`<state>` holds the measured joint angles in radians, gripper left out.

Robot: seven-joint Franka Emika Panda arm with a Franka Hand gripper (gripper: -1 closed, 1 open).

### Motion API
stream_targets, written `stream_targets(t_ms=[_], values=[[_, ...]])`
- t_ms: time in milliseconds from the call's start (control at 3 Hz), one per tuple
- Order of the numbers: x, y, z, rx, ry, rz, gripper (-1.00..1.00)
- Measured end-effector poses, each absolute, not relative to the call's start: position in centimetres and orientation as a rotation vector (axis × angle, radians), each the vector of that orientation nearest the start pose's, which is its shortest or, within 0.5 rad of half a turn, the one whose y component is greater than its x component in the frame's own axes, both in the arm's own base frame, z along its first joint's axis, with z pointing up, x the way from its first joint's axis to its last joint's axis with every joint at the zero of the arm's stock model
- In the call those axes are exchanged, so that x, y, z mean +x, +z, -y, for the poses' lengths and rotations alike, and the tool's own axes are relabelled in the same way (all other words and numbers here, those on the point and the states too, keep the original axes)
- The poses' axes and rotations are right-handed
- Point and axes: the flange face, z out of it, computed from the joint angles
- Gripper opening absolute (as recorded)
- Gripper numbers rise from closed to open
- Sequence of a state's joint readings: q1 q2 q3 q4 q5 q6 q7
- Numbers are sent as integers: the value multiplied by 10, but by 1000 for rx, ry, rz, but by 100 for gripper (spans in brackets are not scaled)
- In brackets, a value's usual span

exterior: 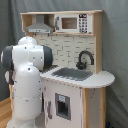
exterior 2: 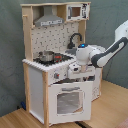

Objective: Play with the kitchen

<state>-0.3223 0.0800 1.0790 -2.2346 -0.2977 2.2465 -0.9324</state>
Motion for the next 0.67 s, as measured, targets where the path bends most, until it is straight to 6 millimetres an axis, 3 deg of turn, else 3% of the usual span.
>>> stream_targets(t_ms=[667], values=[[388,329,-364,1857,-16,-2386,-100]])
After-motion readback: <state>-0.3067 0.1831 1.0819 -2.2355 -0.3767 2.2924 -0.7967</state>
